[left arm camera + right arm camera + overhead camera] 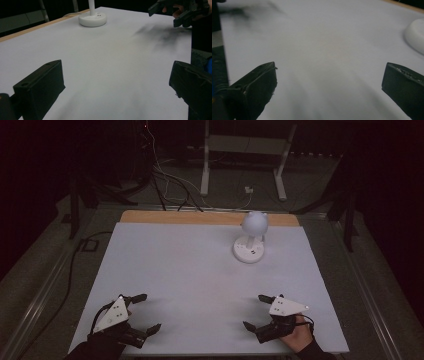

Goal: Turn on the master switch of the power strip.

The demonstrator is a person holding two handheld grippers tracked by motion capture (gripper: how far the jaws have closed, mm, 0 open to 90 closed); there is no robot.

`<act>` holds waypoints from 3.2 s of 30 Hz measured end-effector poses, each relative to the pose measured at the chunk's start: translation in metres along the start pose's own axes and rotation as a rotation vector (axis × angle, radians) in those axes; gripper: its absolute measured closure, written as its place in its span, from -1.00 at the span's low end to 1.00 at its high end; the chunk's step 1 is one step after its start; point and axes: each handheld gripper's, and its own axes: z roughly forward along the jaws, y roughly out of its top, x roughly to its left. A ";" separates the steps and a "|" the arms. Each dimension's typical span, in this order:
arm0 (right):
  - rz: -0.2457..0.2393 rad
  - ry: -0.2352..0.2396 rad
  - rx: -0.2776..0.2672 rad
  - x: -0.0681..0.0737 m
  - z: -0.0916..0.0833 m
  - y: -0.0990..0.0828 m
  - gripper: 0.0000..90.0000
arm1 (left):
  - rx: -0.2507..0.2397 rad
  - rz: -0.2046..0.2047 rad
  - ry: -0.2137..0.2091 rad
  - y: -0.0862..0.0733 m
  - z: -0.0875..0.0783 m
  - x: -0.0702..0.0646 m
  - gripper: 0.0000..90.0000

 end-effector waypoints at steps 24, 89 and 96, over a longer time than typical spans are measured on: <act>0.030 0.024 -0.037 0.005 -0.004 0.025 -1.00 | -0.009 -0.012 -0.002 -0.001 0.001 0.001 -0.99; 0.045 -0.178 -0.107 -0.073 -0.009 0.094 -1.00 | -0.006 -0.017 -0.004 0.000 0.001 0.001 -0.99; 0.055 -0.208 -0.085 -0.086 -0.003 0.096 -1.00 | -0.011 -0.020 -0.005 0.000 0.001 0.001 -0.99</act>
